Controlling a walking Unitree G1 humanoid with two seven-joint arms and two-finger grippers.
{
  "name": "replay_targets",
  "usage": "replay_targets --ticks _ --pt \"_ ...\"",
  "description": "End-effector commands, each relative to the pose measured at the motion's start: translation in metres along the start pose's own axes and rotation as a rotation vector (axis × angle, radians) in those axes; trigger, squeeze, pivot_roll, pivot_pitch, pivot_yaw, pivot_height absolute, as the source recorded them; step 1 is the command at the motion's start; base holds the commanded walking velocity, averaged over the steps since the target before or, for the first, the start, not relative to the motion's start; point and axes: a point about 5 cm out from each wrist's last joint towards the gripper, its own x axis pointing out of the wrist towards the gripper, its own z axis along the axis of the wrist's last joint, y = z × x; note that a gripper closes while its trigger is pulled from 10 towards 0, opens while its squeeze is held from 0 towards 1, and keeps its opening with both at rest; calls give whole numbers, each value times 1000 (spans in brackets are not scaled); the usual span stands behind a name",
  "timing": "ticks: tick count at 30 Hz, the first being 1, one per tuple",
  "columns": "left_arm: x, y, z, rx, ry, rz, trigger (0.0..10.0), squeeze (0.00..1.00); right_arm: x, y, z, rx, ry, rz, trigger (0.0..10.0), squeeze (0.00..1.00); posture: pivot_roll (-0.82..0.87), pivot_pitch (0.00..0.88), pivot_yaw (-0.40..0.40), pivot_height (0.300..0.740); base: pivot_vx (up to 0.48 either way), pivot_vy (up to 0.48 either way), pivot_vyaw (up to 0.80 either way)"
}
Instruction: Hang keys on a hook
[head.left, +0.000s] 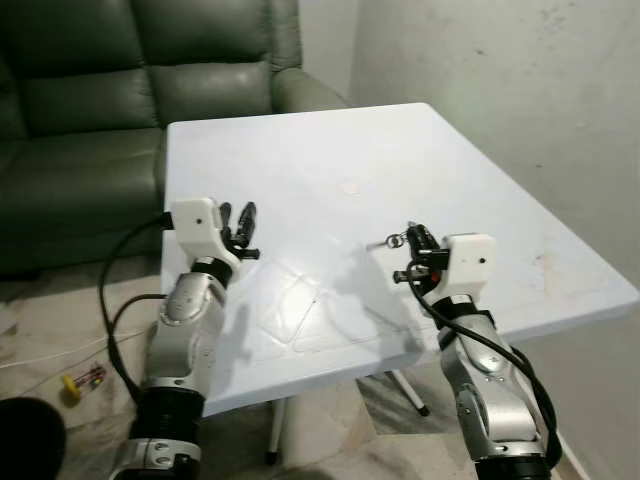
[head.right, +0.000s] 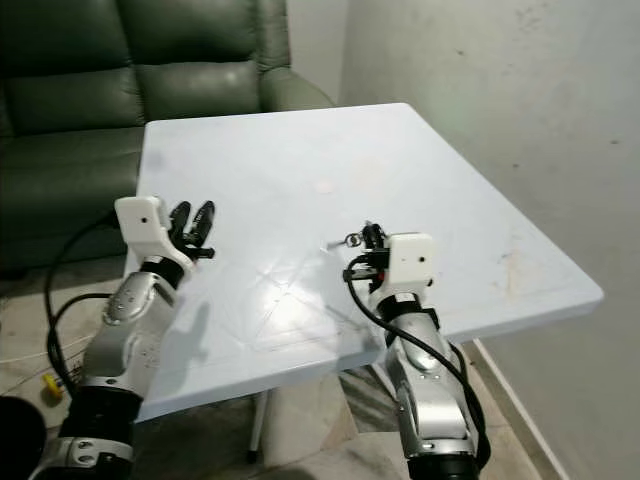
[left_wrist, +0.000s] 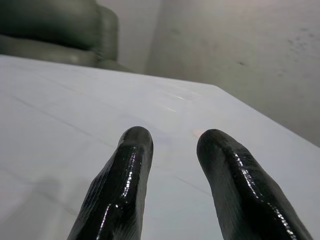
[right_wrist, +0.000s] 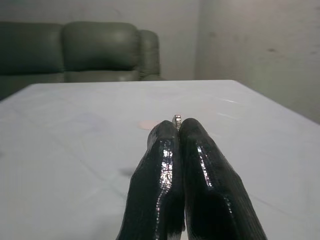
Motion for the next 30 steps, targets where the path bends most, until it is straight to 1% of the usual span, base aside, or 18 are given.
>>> replay_targets --ticks 1,10,13,15,16,17,18,20,22,24,25,27,29,30 --pt "1 1 3 1 0 8 10000 0 0 0 1 3 -2 0 10000 0 116 0 -40 740 0 0 -644" --pt "-1 -1 4 16 -11 10 10000 0 3 1 2 8 -1 1 10000 0 124 0 -44 740 0 0 -640" --pt "-2 -2 6 34 -24 6 10000 0 4 0 2 9 -2 -1 10000 0 130 0 -46 740 0 0 -638" --pt "-2 -1 7 69 -28 1 10000 0 4 1 3 10 -3 -3 10000 0 133 0 -46 740 0 0 -644" --pt "-3 -4 6 49 -21 -37 10000 0 4 1 2 11 -2 -5 10000 0 133 0 -46 740 0 0 -638" --pt "-4 -5 7 43 -30 -48 10000 0 4 1 2 11 -3 -5 10000 0 133 0 -46 740 0 0 -644" --pt "-4 -5 7 43 -30 -48 10000 0 4 1 2 11 -3 -5 10000 0 133 0 -46 740 0 0 -644" --pt "-5 -4 6 59 -16 -27 10000 0 4 1 3 11 -3 -5 10000 0 134 0 -46 740 0 -461 -638" --pt "-5 -5 6 22 -19 -29 10000 0 4 2 2 10 -1 -5 10000 0 134 0 -47 740 171 -358 -641" --pt "-5 -5 5 20 -20 -30 10000 0 4 2 2 10 0 -4 10000 0 134 0 -47 740 341 -292 -644" --pt "-4 -4 5 -3 -14 -2 10000 0 4 1 3 9 1 -5 10000 0 134 0 -49 740 0 0 -638" --pt "-4 -3 4 -52 -8 15 10000 0 4 1 3 8 2 -5 10000 0 134 0 -48 740 0 0 -644" --pt "-4 -1 2 -17 9 44 10000 0 4 -1 3 4 2 -10 10000 0 132 0 -47 740 0 0 -641" --pt "-4 -1 2 -17 9 44 10000 0 4 -1 3 4 2 -10 10000 0 132 0 -47 740 0 0 -638"
